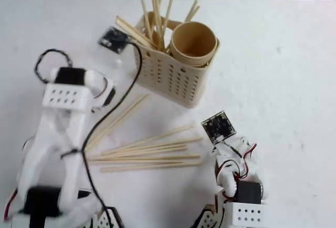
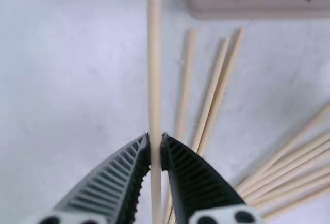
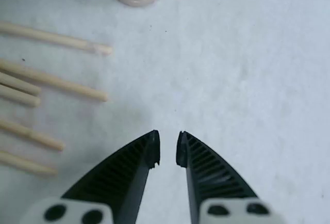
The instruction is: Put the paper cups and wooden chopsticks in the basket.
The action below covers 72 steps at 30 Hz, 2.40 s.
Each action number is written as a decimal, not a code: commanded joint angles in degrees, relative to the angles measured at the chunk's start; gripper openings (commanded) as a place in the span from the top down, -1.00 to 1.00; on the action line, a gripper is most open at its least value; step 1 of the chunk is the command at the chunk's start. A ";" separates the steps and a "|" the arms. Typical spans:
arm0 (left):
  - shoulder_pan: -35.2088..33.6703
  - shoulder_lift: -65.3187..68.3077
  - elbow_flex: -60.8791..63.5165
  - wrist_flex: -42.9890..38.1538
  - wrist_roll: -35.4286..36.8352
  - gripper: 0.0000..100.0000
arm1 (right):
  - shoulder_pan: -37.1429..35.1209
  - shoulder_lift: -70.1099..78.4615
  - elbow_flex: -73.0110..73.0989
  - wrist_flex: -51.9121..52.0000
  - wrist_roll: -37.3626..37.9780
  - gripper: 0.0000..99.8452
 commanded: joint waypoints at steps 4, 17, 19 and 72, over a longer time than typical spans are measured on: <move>2.33 -17.89 -3.16 -10.46 9.49 0.92 | -0.31 -0.40 0.53 -0.48 0.35 0.86; 13.32 2.51 -33.76 -34.02 21.63 0.95 | -0.31 -0.40 0.53 -0.48 0.35 0.86; 13.49 7.96 -39.65 -34.11 25.23 0.95 | -0.22 -0.40 0.53 -0.48 0.35 0.86; -8.22 6.99 4.75 -5.80 -6.51 0.71 | -0.31 -0.40 0.53 -0.48 0.35 0.86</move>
